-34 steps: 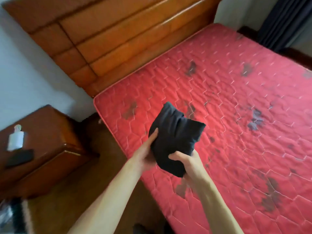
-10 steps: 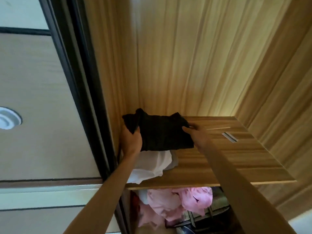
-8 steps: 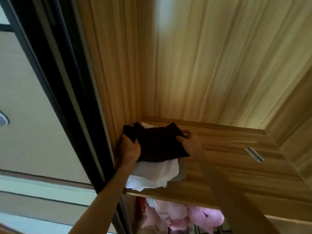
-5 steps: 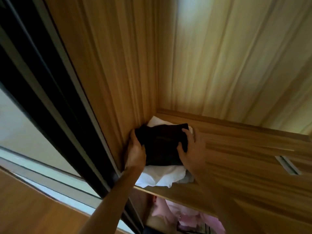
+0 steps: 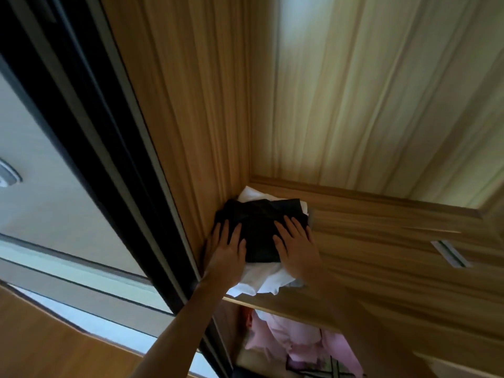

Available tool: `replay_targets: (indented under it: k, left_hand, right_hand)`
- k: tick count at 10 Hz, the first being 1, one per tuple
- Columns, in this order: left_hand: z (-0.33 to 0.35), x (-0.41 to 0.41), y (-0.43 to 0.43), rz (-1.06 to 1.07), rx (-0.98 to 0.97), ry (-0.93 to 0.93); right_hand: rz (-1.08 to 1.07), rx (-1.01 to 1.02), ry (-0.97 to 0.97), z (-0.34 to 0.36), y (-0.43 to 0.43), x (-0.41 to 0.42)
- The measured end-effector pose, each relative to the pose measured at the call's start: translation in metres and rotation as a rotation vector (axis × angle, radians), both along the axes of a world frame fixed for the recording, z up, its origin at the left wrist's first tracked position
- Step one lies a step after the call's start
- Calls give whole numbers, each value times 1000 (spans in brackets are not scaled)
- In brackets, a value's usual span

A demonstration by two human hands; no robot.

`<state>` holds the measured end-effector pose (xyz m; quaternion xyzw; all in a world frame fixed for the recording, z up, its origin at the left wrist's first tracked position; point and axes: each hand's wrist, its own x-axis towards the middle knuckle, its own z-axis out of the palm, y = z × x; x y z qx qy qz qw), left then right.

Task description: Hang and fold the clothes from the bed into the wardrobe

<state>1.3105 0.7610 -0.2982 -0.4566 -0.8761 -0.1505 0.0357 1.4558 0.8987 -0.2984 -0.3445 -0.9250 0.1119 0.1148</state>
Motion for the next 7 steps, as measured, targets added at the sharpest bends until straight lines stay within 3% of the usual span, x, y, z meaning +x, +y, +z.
replay_targets:
  k: [1,2,4,5,7]
  left_hand:
    - [22,9,-7,2,-23,-42]
    - [36,22,-21,-94,-90,-17]
    - [43,38,-82,-321,-40,-68]
    - [51,46,-123,-377,-49,-189]
    - [65,49,-193,-461,-184,-206]
  right_hand:
    - [-68,-69,10,16,-21,7]
    - [-143,-68,28,28,-54,18]
    - [-271,-203,136,53,-152,47]
    - [-252,-194,126,66,-195,57]
    - [-199,-101,189,79,-268,82]
